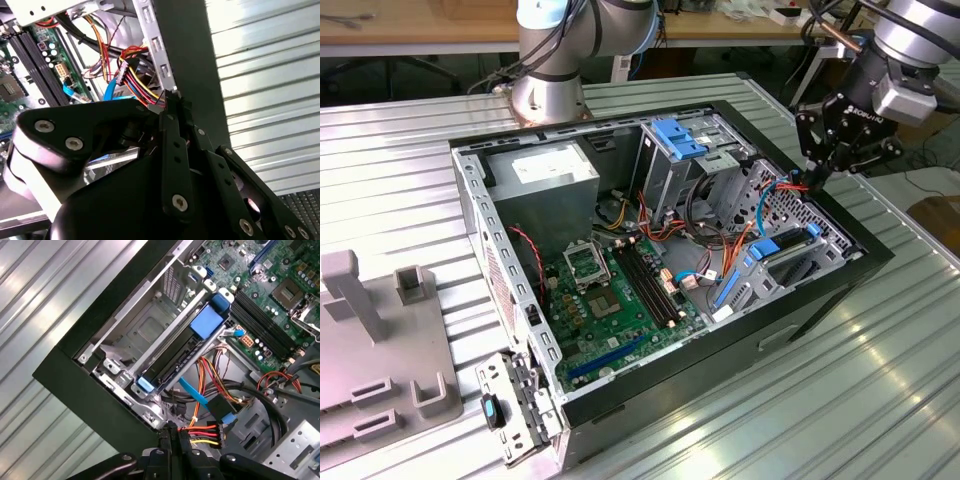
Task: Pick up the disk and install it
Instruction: 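Insert the first disk wire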
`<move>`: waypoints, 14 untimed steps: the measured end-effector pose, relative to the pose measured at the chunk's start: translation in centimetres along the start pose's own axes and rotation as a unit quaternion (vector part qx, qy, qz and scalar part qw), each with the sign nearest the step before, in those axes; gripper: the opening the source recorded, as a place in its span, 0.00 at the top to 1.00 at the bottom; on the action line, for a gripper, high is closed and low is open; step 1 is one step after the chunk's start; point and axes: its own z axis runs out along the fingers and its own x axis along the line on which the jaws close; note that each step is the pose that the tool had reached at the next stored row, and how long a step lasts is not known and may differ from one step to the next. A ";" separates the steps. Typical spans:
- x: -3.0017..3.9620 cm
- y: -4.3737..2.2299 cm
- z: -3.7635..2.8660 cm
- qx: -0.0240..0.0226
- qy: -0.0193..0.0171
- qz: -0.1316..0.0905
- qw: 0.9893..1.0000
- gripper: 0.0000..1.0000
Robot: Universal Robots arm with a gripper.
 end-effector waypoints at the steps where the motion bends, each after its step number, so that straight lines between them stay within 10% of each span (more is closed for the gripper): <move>1: -0.03 0.04 0.04 0.000 0.000 0.008 1.000 0.82; 14: -0.03 0.07 0.37 -0.002 0.007 0.115 0.993 0.82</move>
